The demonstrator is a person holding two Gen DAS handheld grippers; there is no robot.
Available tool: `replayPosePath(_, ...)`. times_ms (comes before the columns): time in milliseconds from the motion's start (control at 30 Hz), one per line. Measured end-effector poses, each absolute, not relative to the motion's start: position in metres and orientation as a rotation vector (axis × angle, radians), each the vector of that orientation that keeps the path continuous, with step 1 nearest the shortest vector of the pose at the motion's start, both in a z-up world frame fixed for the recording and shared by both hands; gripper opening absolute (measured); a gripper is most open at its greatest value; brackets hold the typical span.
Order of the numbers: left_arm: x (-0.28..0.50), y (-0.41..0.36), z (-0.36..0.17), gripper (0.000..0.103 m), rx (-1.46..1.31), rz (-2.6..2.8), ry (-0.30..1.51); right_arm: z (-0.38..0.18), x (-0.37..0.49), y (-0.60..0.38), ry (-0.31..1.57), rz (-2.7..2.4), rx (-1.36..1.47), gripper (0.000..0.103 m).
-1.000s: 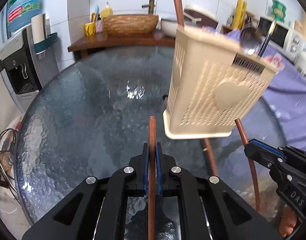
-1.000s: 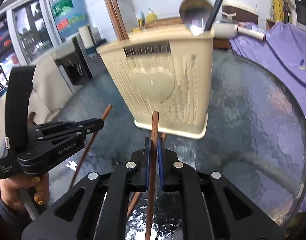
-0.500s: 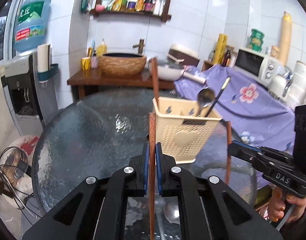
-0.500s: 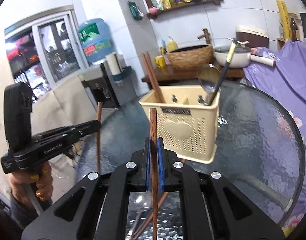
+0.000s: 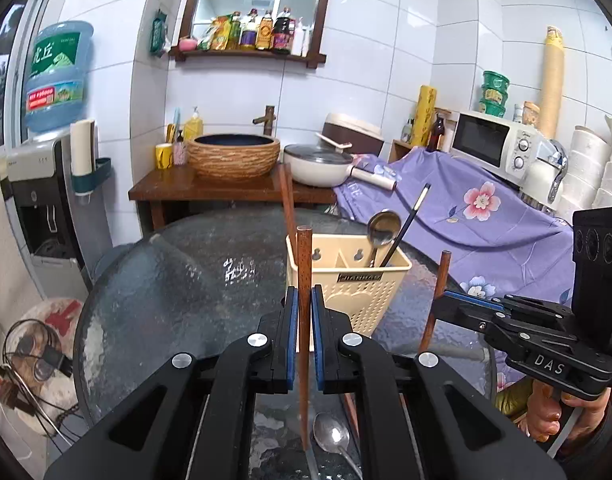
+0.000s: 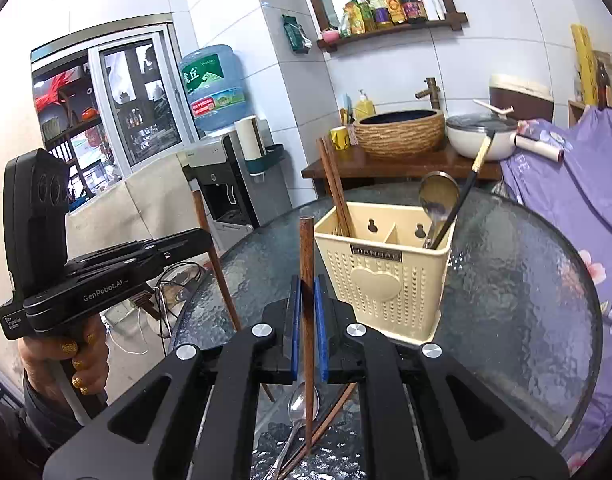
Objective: Organize utensils
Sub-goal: 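Lift both wooden chopsticks and carry them over the basket with both tools, then lower both chopsticks into the basket and open both tools to release them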
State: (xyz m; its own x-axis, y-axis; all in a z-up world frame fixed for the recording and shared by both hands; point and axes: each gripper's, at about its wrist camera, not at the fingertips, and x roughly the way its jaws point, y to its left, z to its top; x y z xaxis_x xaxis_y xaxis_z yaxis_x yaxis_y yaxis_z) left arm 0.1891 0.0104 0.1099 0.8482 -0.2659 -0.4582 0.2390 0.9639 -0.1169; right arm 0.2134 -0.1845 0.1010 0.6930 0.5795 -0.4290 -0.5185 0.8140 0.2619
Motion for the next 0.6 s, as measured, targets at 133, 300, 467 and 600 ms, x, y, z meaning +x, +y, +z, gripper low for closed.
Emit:
replayPosePath(133,0.189,0.010,0.119,0.007,-0.056,-0.271,0.466,0.111,0.215,-0.186,0.508,0.633,0.119,0.008)
replayPosePath(300,0.193,0.007,0.134,0.007,-0.051,-0.285,0.444,0.130,0.218,-0.183,0.475,0.640,0.089,0.008)
replayPosePath(467,0.198,-0.002,0.165,0.007,-0.026,-0.283,0.381,0.167,0.226,-0.179,0.407,0.618,0.031,0.008)
replayPosePath(600,0.206,-0.011,0.198,0.007,-0.005,-0.283,0.319,0.203,0.240,-0.180,0.358,0.592,0.007,0.008)
